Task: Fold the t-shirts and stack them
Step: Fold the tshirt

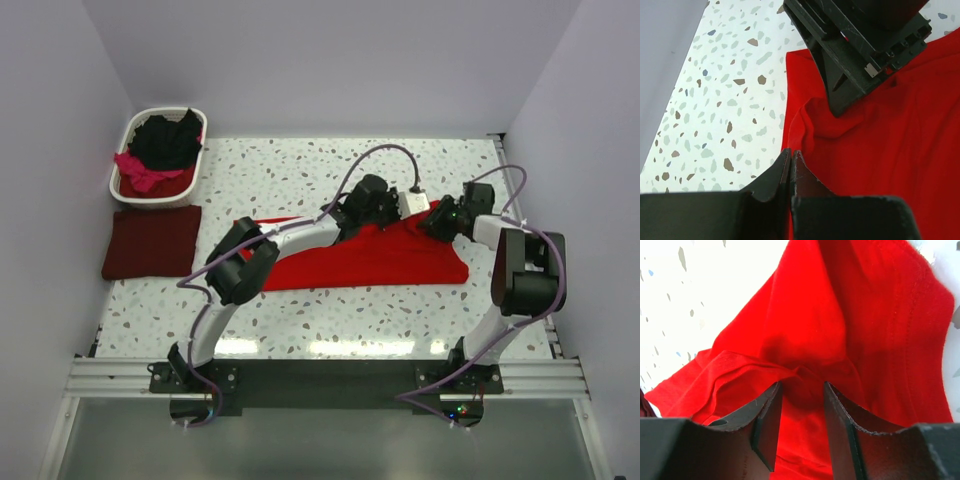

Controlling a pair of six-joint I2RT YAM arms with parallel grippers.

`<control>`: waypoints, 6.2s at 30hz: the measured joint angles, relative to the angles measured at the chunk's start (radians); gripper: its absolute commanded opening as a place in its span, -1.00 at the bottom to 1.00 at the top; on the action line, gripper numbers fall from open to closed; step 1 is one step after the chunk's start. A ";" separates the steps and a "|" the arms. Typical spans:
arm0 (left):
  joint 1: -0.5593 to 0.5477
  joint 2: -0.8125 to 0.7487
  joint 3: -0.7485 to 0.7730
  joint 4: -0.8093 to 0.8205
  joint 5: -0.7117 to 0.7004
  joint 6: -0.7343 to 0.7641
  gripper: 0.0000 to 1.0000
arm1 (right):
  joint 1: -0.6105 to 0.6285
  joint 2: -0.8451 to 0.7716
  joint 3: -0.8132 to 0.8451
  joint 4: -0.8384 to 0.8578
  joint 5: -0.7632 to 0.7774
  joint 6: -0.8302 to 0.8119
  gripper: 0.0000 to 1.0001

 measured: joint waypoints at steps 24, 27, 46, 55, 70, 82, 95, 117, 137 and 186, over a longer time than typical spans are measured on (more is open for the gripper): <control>0.032 0.015 -0.007 0.043 0.026 -0.090 -1.00 | 0.000 -0.011 0.156 -0.083 -0.020 -0.100 -1.00; 0.041 0.015 -0.015 0.066 0.028 -0.114 -1.00 | 0.003 0.004 0.190 -0.101 -0.019 -0.128 -1.00; 0.115 0.021 -0.059 0.160 0.102 -0.297 -1.00 | 0.075 0.166 0.424 -0.159 0.056 -0.411 -1.00; 0.118 0.038 -0.074 0.163 0.105 -0.339 -1.00 | 0.103 0.167 0.425 -0.159 0.121 -0.491 -0.99; 0.144 0.038 -0.107 0.193 0.105 -0.396 -1.00 | 0.132 0.167 0.477 -0.151 0.139 -0.521 -0.97; 0.161 0.038 -0.135 0.217 0.101 -0.436 -1.00 | 0.166 0.186 0.512 -0.148 0.150 -0.541 -0.98; 0.163 0.035 -0.143 0.220 0.136 -0.488 -1.00 | 0.166 0.152 0.423 -0.158 0.236 -0.561 -0.98; 0.156 -0.111 -0.314 0.218 0.290 -0.637 -1.00 | 0.166 -0.126 0.122 -0.164 0.274 -0.524 -0.90; 0.075 -0.195 -0.476 0.175 0.290 -0.689 -0.43 | 0.166 -0.313 -0.119 -0.168 0.291 -0.403 -0.17; 0.395 -0.747 -1.056 -0.185 -0.126 -1.266 -0.03 | 0.174 0.271 0.346 -0.039 0.079 0.052 -0.01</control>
